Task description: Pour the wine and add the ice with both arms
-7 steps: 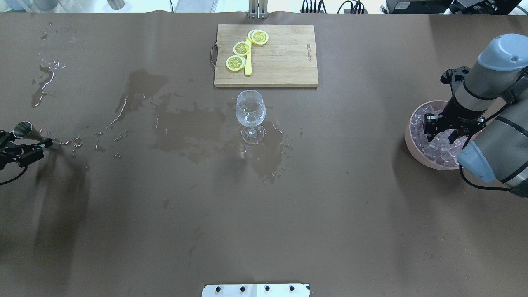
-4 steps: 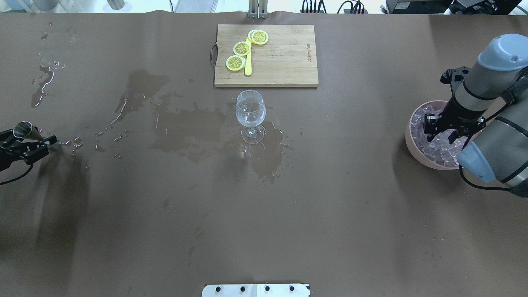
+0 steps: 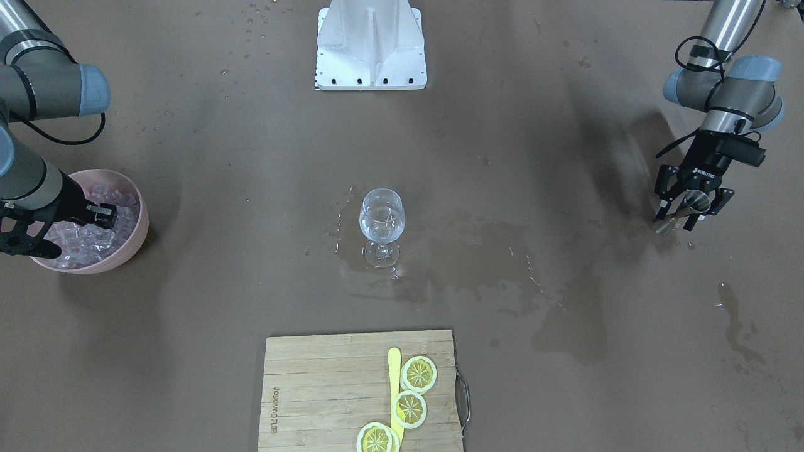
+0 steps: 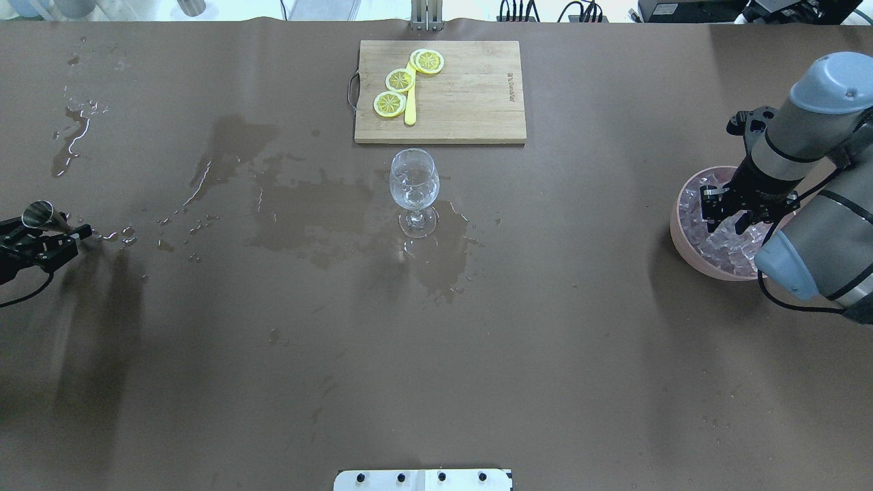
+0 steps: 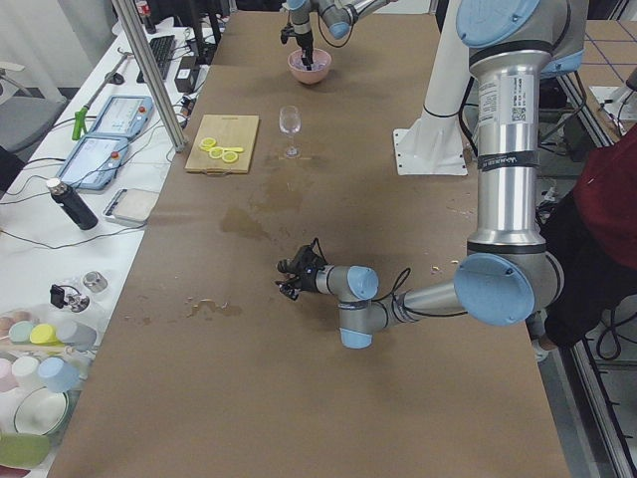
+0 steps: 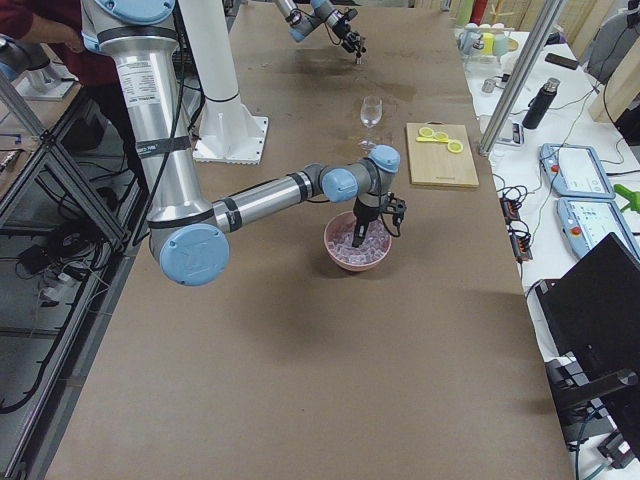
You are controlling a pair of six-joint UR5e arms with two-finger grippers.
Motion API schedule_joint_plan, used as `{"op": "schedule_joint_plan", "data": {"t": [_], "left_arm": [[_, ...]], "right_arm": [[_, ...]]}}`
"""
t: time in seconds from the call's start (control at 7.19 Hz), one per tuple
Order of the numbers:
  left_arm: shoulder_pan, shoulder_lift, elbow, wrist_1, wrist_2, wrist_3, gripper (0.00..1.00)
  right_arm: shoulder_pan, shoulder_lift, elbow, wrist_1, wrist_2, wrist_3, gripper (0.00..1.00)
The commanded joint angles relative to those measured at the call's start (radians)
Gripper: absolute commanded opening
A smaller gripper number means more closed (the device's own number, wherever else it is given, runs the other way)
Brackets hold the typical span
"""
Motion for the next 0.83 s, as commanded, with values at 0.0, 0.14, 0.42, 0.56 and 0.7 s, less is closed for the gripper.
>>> {"op": "schedule_joint_plan", "data": {"t": [0.0,0.14,0.42,0.56,0.7], "left_arm": [[0.0,0.007,-0.001,-0.004,0.0,0.0,0.54],[0.0,0.009,0.002,-0.014,0.0,0.0,0.5],[0.0,0.009,-0.001,-0.016,0.0,0.0,0.41],[0.002,0.007,-0.001,-0.014,0.0,0.0,0.4],[0.002,0.007,-0.001,-0.014,0.0,0.0,0.39]], "right_arm": [[0.019,0.001,0.015,0.0,0.0,-0.003,0.48],[0.022,0.001,0.017,0.0,0.0,-0.001,0.48],[0.022,0.001,0.015,-0.002,-0.002,-0.001,0.48],[0.013,0.001,0.014,-0.002,-0.002,0.0,0.55],[0.002,0.001,0.009,-0.002,-0.003,0.0,0.59]]}}
